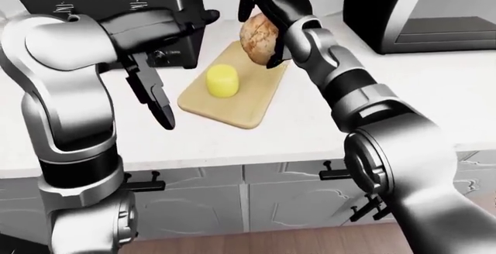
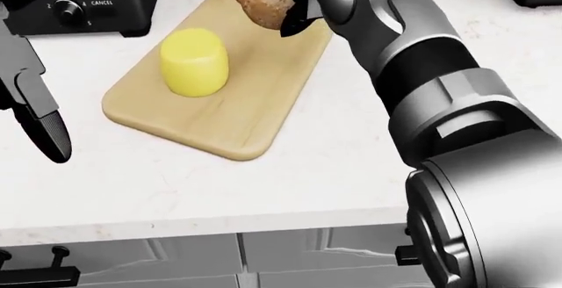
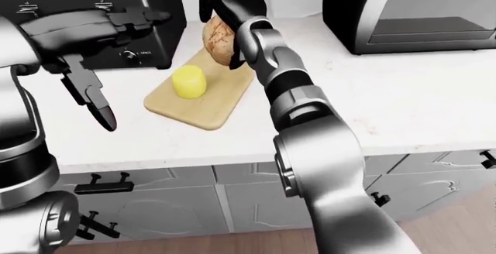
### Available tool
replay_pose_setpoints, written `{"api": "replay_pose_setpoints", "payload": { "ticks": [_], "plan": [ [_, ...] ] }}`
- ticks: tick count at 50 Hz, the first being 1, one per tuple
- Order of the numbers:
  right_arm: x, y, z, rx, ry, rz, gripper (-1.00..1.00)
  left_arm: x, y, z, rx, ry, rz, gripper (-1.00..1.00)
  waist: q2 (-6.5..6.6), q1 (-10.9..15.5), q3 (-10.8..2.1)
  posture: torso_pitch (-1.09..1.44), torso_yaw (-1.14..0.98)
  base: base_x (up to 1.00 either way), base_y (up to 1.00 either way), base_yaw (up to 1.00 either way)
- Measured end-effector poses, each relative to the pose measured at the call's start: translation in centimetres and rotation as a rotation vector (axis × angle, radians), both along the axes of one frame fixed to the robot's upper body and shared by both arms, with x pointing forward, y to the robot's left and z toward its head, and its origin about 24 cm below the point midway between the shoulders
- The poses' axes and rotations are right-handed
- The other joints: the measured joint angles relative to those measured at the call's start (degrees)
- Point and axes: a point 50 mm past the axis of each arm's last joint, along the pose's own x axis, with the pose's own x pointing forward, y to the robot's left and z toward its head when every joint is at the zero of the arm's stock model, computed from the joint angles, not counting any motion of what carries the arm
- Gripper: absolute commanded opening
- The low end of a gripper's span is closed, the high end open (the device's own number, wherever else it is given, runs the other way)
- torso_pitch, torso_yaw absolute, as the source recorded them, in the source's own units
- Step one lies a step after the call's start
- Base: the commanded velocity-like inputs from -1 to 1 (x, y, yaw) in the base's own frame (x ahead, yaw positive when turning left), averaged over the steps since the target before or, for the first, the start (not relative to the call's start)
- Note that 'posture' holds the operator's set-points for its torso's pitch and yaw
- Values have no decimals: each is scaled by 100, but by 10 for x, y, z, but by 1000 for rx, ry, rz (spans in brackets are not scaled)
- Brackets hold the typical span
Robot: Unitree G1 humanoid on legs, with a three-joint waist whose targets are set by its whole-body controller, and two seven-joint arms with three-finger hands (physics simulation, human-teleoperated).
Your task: Place the bread and cheese on the cutting board.
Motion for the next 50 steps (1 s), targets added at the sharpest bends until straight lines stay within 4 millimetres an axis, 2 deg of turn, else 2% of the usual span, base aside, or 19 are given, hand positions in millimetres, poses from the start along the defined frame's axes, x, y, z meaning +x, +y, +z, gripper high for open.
{"api": "replay_pose_setpoints", "payload": {
  "ticks": [12, 20, 24, 29, 37, 50],
  "plan": [
    [1, -1, -8, -15, 30, -4, -100, 3, 0, -3, 4, 14, 7, 100, -38, 20, 174, 7, 0, 0, 0, 0],
    [1, -1, -3, -9, 16, -2, -100, 3, 0, -4, 0, 12, 9, 100, -55, 33, 262, 8, 0, 0, 0, 0],
    [0, 0, -2, -5, 20, 5, -100, 2, -2, -3, -7, 6, 2, 100, -64, 38, 269, 8, 0, 0, 0, 0],
    [0, 6, 0, 52, 103, 48, -100, 4, -3, -5, -2, 7, 4, 100, -67, 31, 272, 8, 0, 0, 0, 0],
    [2, 5, -11, 80, 189, 46, -100, 3, -1, -7, 4, 4, 11, 100, -76, 40, 271, 8, 0, 0, 0, 0],
    [4, 4, -18, 68, 228, 26, -100, 2, -1, -8, 12, 4, 9, 100, -58, 35, 266, 8, 0, 0, 0, 0]
  ]
}}
